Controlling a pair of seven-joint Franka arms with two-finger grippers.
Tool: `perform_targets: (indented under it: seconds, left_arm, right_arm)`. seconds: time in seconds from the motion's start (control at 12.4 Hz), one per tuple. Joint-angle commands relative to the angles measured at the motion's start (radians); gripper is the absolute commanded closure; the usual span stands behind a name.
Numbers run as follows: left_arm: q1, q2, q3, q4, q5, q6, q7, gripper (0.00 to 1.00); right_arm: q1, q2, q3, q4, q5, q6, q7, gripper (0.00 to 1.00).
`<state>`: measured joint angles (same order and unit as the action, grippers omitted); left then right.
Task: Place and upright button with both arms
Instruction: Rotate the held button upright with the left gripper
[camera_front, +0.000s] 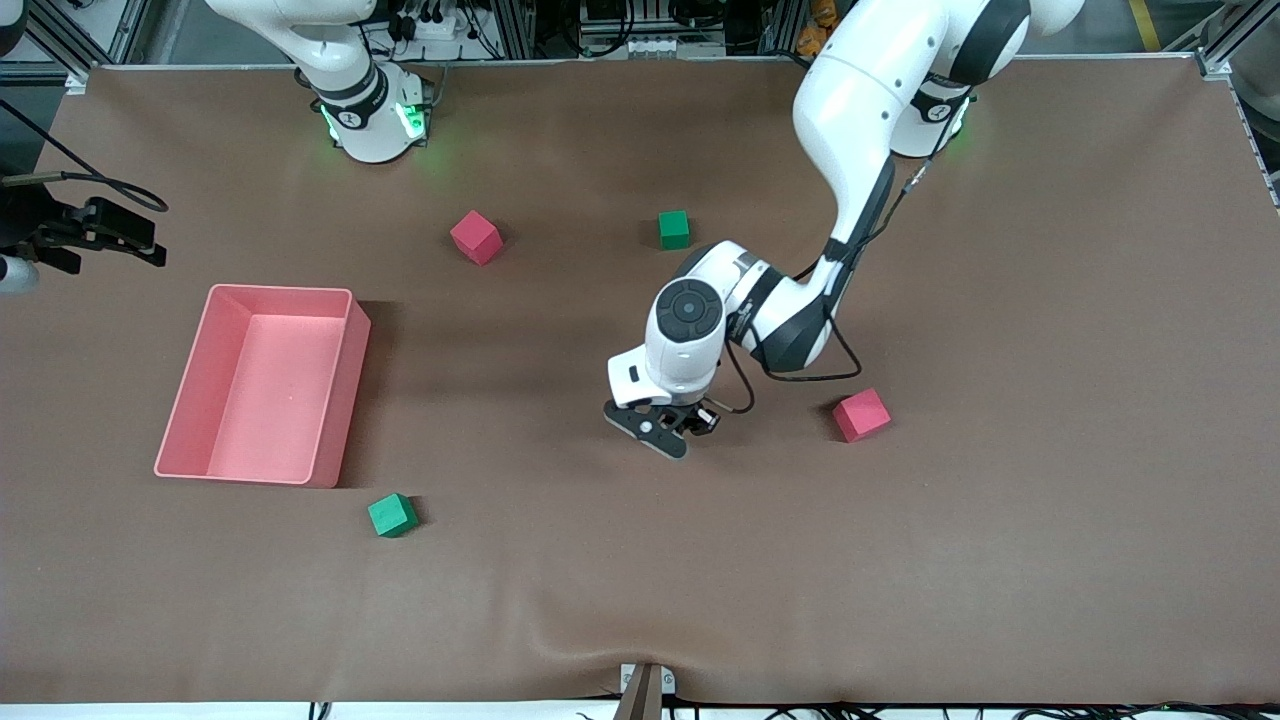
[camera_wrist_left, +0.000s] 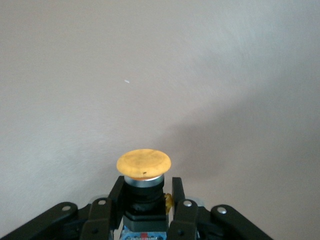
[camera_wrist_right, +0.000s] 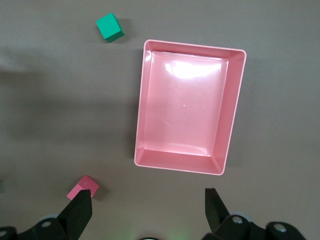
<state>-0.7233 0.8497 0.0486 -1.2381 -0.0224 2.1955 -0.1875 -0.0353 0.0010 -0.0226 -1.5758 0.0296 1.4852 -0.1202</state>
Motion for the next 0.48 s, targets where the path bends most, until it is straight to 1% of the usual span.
perform_targets:
  seconds: [0.0,0.16,0.32,0.4]
  left_arm:
    - [-0.033,-0.029,0.019,-0.017,0.024,-0.011,-0.21,1.0]
    - [-0.097,-0.029,0.066,-0.014,0.105,-0.011,-0.421,1.0]
    - [-0.129,-0.035,0.073,-0.017,0.136,-0.011,-0.521,1.0]
    - [-0.145,-0.037,0.083,-0.017,0.15,-0.014,-0.615,1.0]
  right_arm:
    - [-0.012,0.01,0.006,0.026,0.018,-0.02,0.011,0.0]
    - [-0.011,0.028,0.006,0.026,0.02,0.012,0.013,0.0]
    - [-0.006,0.028,0.009,0.023,0.006,0.009,0.01,0.0]
    - [-0.014,0.027,0.006,0.025,0.001,-0.009,0.01,0.0]
